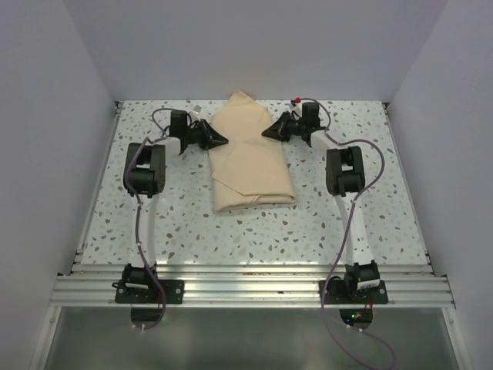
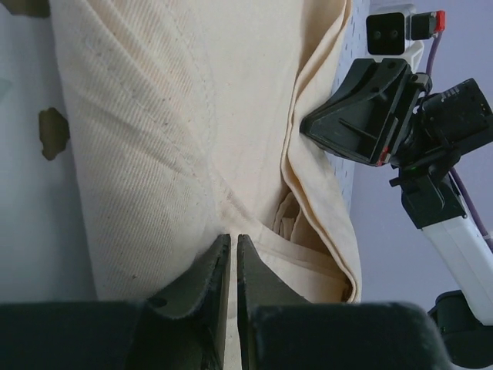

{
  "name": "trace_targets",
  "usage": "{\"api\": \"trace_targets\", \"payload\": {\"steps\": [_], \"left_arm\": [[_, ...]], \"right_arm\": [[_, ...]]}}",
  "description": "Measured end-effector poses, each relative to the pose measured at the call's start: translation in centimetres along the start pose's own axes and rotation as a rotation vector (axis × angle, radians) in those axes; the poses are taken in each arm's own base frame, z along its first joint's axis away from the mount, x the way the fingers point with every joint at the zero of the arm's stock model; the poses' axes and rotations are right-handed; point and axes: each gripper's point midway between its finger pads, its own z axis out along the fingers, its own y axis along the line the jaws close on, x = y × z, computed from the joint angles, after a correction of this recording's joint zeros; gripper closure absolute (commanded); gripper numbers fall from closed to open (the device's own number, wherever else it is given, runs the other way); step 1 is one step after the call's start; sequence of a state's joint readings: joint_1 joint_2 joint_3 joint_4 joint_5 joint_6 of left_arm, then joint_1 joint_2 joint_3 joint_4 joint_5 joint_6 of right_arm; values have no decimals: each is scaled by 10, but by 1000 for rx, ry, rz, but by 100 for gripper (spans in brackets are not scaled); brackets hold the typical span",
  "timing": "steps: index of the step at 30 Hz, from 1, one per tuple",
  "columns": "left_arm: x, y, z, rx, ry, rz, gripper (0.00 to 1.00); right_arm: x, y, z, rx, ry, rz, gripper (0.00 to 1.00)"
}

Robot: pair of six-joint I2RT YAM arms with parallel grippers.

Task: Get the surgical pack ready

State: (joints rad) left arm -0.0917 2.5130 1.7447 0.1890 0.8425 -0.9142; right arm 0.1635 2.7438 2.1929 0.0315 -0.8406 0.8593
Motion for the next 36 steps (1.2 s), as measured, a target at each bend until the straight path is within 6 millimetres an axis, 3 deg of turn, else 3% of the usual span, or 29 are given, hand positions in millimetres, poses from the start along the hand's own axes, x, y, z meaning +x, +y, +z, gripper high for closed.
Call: {"api": "trace_targets", "payload": {"steps": [4,10,16,21,27,36], "left_arm": [[-9,-8,0,15,-5,11,87],[-18,-26,-3,57,-13,34,86],[9,-27,-19,49,15,4,87],[37,-4,-24,10,60,-54,87],[40,2,-21,-9,118,-58,89],[30,-7,-22,-29,127,-37,79]], "right_arm": [[-2,7,0,-21,-4,30,91],[-16,36,-4,-74,-29,23,91],[-6,54,-19,-82,-9,13,91],[20,36,-26,-36,32,31,92],[45,0,-21,32,97,70,92],[36,10,-21,36,104,39,92]]}}
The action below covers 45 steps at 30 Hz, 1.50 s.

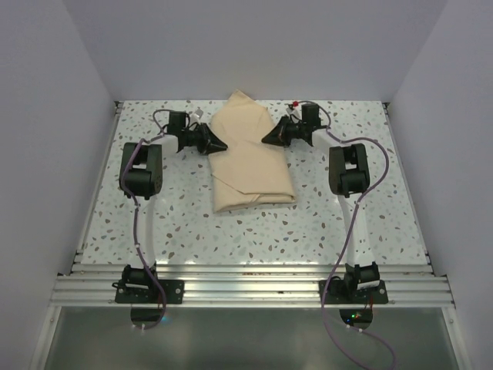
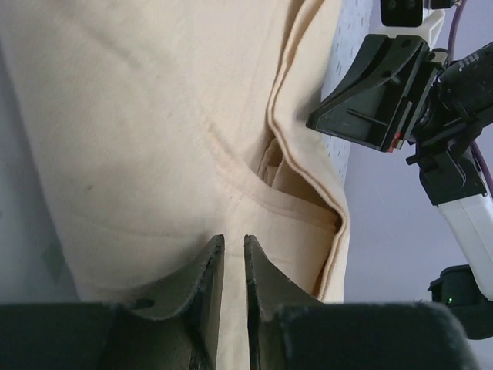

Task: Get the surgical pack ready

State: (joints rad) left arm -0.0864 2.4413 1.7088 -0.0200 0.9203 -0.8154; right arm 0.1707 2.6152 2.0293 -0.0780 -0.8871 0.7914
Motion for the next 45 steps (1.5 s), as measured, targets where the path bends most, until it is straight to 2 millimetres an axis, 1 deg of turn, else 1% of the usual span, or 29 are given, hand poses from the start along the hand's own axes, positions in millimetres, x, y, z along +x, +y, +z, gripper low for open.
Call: {"api": "trace_targets", "payload": {"steps": [1,4,6,8,9,10,12,14,16,17,18,19,20,23,27,31,34,38,43,45], "left_arm": [[-4,-4,0,4,-9,9,79],[-21,-21,-1,33,-49,52,78],[-31,-31,-1,55,-79,66,78],[-39,-37,-1,66,-101,63,78],[-44,-39,-1,72,-113,66,77],[-48,-40,0,75,-122,63,77],[-55,-36,4,79,-139,53,78],[-59,-22,9,69,-151,22,78],[-61,-4,13,54,-160,-27,78],[-61,6,15,44,-165,-53,78],[-63,12,15,51,-165,-84,78],[-65,12,14,64,-165,-103,78],[-69,11,14,67,-175,-111,78],[-86,11,14,78,-222,-134,78],[-103,15,12,92,-259,-195,76],[-125,15,11,96,-320,-216,76],[-134,18,10,93,-343,-233,75],[-139,20,7,100,-355,-250,71],[-149,23,-7,104,-378,-247,66],[-154,26,-15,102,-389,-237,65]], "right_arm": [[-3,4,0,-3,-6,-8,92],[-18,29,-2,-31,-32,-50,92],[-31,53,-4,-62,-57,-93,92],[-40,75,-5,-97,-81,-131,92],[-43,82,-5,-114,-91,-143,92],[-45,87,-5,-126,-99,-151,92],[-46,88,0,-139,-108,-151,92],[-47,78,11,-144,-112,-136,92],[-46,57,22,-128,-119,-98,92],[-44,43,29,-113,-119,-70,92],[-43,27,35,-91,-126,-38,92],[-42,15,40,-73,-131,-12,92],[-42,7,43,-72,-132,35,92],[-59,8,42,-56,-196,43,92],[-80,0,41,-1,-285,62,89],[-98,-9,35,63,-364,87,89],[-112,-15,28,102,-414,107,89],[-128,-23,19,123,-468,116,88],[-140,-29,6,134,-501,112,81],[-144,-33,-1,135,-507,111,75]]}}
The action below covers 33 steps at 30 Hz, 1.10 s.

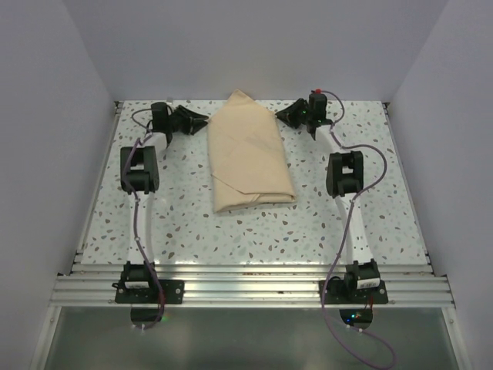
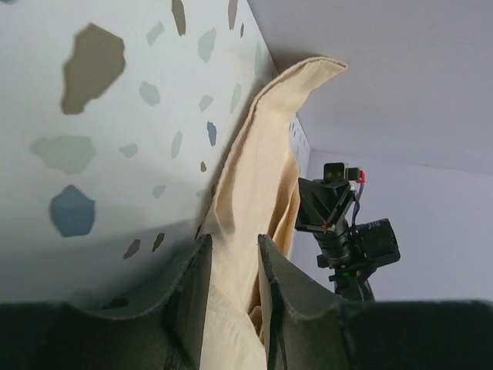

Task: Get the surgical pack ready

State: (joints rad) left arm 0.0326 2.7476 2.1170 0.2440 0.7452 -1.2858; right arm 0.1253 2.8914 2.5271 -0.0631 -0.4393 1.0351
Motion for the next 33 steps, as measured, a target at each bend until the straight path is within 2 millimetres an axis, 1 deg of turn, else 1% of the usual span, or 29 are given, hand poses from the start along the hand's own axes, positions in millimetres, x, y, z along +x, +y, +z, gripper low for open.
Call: {"api": "trace_targets", "payload": {"steps": [1,2,4,5,7,8,9,10,12,14,17,21,23,26,28,30,31,33], "left_arm": [[-4,0,-3,-2,-7,12,64],[-9,1,-7,-7,-14,25,62],[-17,3,-14,-25,-31,52,59],[-20,4,-18,-35,-39,68,57],[-24,3,-26,-52,-51,96,55],[-25,0,-29,-54,-56,110,46],[-26,-2,-30,-53,-58,125,44],[-26,-5,-30,-51,-61,141,41],[-24,-7,-28,-52,-60,173,41],[-18,-6,-23,-65,-53,191,41],[-5,-8,-11,-78,-35,221,41],[10,-9,4,-81,-17,251,42],[15,-11,9,-79,-12,258,42],[19,-10,14,-74,-8,264,46],[18,-9,16,-68,-9,265,55],[18,-5,18,-68,-9,261,63],[18,-4,19,-66,-9,260,69],[17,-2,20,-65,-10,258,74]], "right_arm": [[-4,-2,-1,0,-5,-6,72],[-8,-3,-4,0,-8,-12,67],[-16,-3,-10,0,-15,-35,60],[-18,-2,-13,0,-13,-55,54],[-24,-4,-17,-2,-14,-79,50],[-25,-3,-19,-6,-13,-91,47],[-26,-3,-20,-14,-8,-100,45],[-25,-2,-20,-24,0,-109,44],[-22,0,-21,-39,16,-128,42],[-15,3,-18,-52,30,-155,42],[-2,10,-11,-81,50,-197,44],[19,20,-1,-106,70,-252,45],[28,25,4,-117,74,-276,47],[32,28,9,-118,65,-295,50],[32,27,11,-121,59,-301,51],[31,27,14,-129,52,-306,56],[31,27,15,-131,48,-305,57],[31,26,16,-138,44,-307,61]]}}
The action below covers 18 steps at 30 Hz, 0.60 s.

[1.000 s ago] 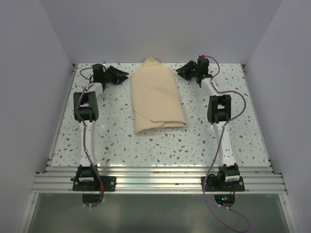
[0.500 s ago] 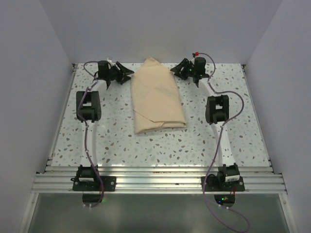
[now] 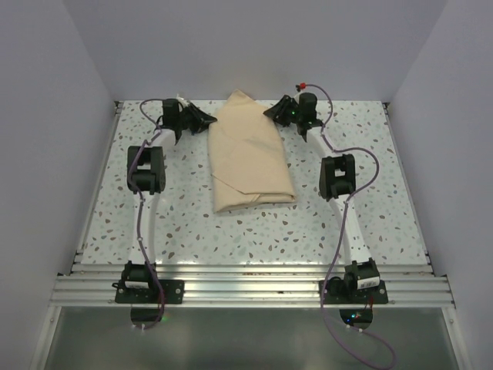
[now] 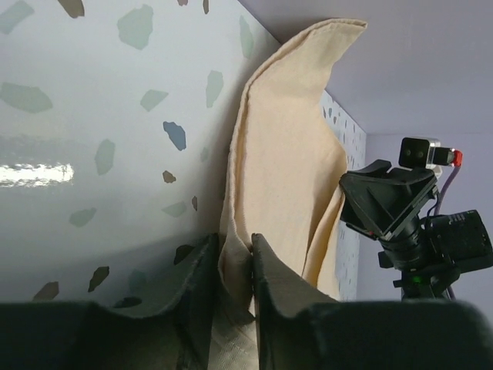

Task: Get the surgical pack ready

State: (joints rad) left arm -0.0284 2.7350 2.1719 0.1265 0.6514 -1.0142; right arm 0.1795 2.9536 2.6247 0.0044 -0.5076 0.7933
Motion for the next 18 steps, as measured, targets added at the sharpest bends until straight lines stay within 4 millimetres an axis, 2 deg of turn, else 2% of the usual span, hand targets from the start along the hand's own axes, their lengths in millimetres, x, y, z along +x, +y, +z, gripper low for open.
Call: {"api": "trace_targets", "payload": {"steps": [1,3,4,5,6,11,14,18], "left_arm": [[1,2,1,0,2,-2,81],[1,2,2,0,3,-9,87],[1,3,2,-2,4,-12,93],[2,3,2,-2,5,-20,96],[2,3,2,-4,8,-23,99],[4,2,0,-7,18,-25,100],[6,-3,-6,-20,32,-12,100],[11,-26,-24,-28,55,23,100]], "right_arm": [[0,0,1,-2,-3,-3,63],[1,0,2,2,-7,-4,76],[2,-1,3,8,-7,1,83],[4,-1,4,10,-6,7,94],[6,-2,5,11,-3,13,97],[10,0,6,11,5,53,100],[11,2,0,36,25,81,100],[4,20,-16,40,59,114,100]]}}
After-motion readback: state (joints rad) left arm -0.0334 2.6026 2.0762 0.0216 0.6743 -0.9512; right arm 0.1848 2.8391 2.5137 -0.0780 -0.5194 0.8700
